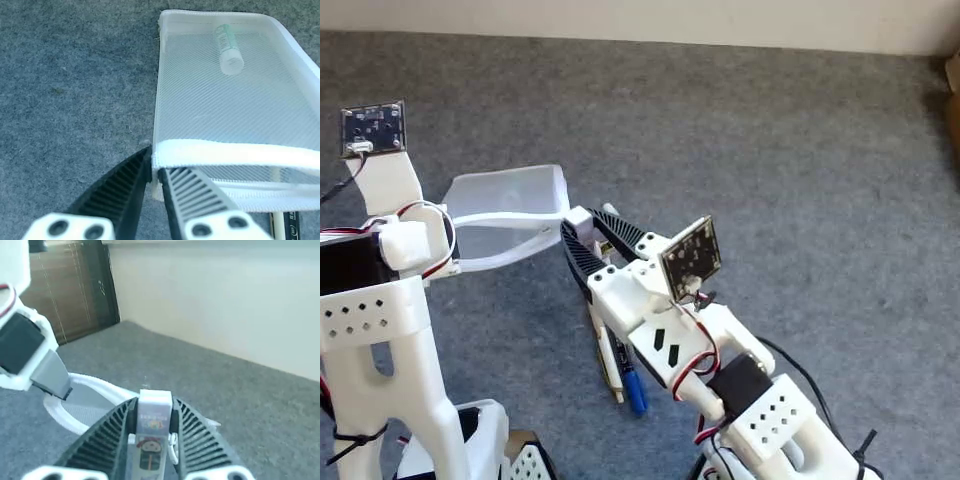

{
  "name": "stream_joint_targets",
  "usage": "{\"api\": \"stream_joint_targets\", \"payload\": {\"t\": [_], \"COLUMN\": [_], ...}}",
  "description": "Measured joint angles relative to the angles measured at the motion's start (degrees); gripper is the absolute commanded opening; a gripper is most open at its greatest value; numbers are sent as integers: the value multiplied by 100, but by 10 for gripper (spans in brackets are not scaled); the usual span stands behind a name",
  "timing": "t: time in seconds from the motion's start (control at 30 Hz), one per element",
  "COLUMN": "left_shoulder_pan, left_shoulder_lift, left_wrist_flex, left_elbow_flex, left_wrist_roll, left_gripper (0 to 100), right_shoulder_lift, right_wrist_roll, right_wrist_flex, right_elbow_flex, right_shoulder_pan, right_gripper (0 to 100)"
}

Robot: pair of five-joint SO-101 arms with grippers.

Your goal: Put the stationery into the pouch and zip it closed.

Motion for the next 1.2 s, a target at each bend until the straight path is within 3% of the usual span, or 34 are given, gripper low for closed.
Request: {"api": "stream_joint_targets", "payload": {"t": [0.63,0.83,1.2], "left_shoulder_pan": [0,0,0], "left_shoulder_lift": [0,0,0], "left_wrist_flex": [0,0,0], "left_elbow_flex": [0,0,0], "left_wrist_roll": [0,0,0], "left_gripper": [7,7,7], "right_shoulder_lift": [0,35,2013], "right_wrist_roll": [0,0,0], "right_wrist_flex": [-2831,-3508,-5213], "right_elbow_flex": [1029,1055,958], "right_shoulder_pan": [-1055,-1090,-1108], "right_gripper": [5,5,5]}}
